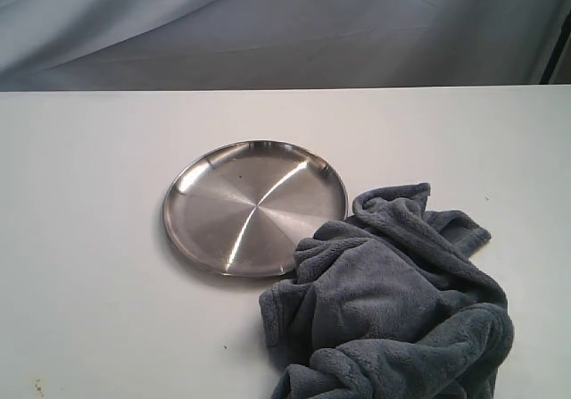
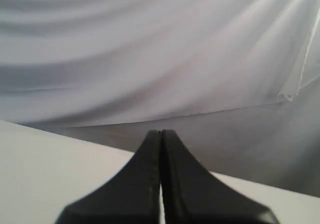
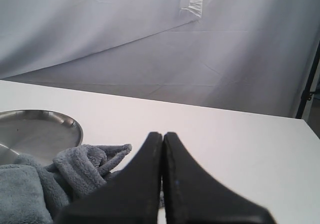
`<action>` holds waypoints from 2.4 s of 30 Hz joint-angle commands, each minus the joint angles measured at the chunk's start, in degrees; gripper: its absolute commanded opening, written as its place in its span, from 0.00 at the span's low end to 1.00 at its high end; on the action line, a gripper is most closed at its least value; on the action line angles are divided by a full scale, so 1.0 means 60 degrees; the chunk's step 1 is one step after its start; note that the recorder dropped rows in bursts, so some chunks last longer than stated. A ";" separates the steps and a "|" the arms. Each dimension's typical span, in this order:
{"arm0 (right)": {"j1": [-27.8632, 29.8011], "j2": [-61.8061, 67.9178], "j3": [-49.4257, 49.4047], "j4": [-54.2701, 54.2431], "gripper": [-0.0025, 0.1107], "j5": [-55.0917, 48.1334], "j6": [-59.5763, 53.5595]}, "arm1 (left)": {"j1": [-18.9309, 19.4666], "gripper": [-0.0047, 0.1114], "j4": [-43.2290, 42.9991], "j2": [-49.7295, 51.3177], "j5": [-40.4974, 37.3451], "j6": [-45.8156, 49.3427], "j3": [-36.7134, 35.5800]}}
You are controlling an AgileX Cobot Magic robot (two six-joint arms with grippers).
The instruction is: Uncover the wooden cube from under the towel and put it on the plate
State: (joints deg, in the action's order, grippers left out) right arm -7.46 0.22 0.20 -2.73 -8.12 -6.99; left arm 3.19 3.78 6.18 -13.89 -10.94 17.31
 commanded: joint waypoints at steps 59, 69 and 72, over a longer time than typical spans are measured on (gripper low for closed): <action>-0.0027 -0.0036 -0.0033 -0.0054 0.02 0.0061 -0.0018 | -0.6453 0.04 0.2999 1.2258 -0.8458 0.4217 0.5502; -0.0027 -0.0036 -0.0033 -0.0054 0.02 0.0061 -0.0029 | -0.6458 0.04 0.1976 1.2506 -0.9015 0.3101 0.6314; -0.0027 -0.0036 -0.0033 -0.0054 0.02 0.0061 -0.0029 | -0.6630 0.04 0.1215 1.2588 -0.9276 0.2446 0.7368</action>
State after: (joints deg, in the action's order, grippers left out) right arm -7.46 0.22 0.20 -2.73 -8.12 -6.99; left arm -35.47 14.51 81.35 -68.33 6.91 58.01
